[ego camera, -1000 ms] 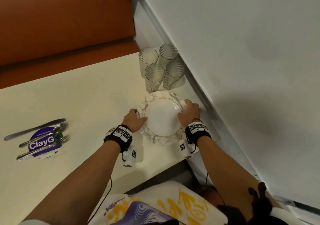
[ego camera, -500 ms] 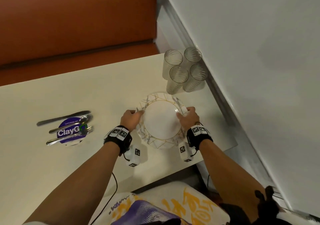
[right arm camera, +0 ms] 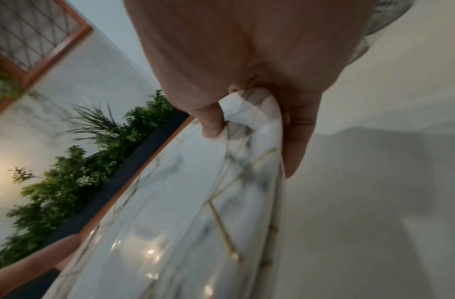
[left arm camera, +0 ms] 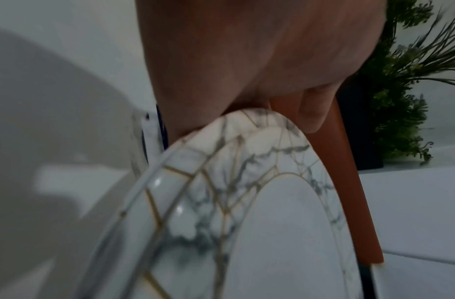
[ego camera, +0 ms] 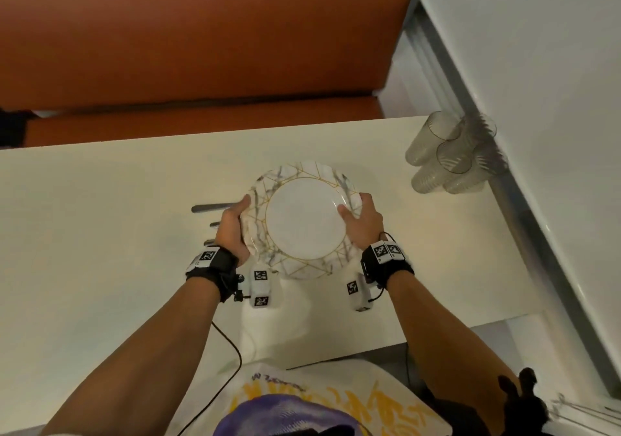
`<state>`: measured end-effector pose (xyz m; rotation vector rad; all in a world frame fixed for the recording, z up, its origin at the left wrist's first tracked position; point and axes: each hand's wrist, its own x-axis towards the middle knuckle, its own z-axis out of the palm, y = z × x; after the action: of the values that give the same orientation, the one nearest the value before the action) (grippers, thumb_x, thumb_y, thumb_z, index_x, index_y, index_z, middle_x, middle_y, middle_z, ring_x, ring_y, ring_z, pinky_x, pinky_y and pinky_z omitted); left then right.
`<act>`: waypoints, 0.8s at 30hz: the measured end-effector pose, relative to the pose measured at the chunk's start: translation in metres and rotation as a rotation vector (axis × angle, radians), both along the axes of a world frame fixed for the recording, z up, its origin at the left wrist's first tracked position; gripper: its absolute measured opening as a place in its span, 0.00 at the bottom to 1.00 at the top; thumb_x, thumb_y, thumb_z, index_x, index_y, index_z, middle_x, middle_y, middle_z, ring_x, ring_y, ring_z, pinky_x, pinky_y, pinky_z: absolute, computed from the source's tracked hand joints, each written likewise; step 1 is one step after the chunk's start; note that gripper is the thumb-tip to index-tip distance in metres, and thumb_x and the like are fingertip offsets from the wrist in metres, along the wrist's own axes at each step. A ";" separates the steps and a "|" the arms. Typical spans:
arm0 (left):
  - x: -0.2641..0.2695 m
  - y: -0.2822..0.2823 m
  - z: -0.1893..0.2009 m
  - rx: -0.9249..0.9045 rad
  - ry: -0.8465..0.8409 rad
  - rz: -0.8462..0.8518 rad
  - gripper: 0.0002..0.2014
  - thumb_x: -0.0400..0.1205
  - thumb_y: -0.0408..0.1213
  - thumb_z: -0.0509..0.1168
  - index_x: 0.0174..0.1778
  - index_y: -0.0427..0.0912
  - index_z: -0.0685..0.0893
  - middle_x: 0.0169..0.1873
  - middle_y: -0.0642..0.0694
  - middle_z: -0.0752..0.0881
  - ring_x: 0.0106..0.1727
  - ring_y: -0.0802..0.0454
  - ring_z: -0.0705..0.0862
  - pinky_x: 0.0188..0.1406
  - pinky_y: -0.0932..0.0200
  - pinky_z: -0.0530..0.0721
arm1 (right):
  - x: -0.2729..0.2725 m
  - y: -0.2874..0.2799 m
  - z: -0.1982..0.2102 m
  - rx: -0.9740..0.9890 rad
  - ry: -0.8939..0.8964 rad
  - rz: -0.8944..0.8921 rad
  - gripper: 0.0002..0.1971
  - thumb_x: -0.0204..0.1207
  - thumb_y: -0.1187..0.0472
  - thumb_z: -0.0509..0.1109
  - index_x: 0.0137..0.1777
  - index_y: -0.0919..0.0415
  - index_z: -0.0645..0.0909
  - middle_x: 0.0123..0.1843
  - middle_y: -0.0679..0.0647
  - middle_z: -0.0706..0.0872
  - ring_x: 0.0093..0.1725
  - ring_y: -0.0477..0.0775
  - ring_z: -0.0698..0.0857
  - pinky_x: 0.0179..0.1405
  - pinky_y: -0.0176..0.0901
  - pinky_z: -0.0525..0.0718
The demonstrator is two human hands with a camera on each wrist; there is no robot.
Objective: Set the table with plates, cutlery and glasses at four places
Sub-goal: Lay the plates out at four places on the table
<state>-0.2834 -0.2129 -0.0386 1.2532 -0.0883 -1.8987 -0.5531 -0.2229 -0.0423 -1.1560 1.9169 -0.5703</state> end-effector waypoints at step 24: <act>0.107 -0.002 0.003 0.000 -0.951 0.513 0.39 0.81 0.66 0.65 0.83 0.44 0.74 0.69 0.49 0.85 0.72 0.41 0.82 0.76 0.43 0.79 | -0.050 -0.129 -0.064 -0.025 -0.415 -0.477 0.33 0.70 0.53 0.66 0.78 0.55 0.73 0.72 0.59 0.83 0.68 0.66 0.83 0.70 0.70 0.82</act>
<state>-0.1761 -0.2148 -0.0353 1.8633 -0.2339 -0.7666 -0.6035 -0.3515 -0.1060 -0.5272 1.8142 -1.0048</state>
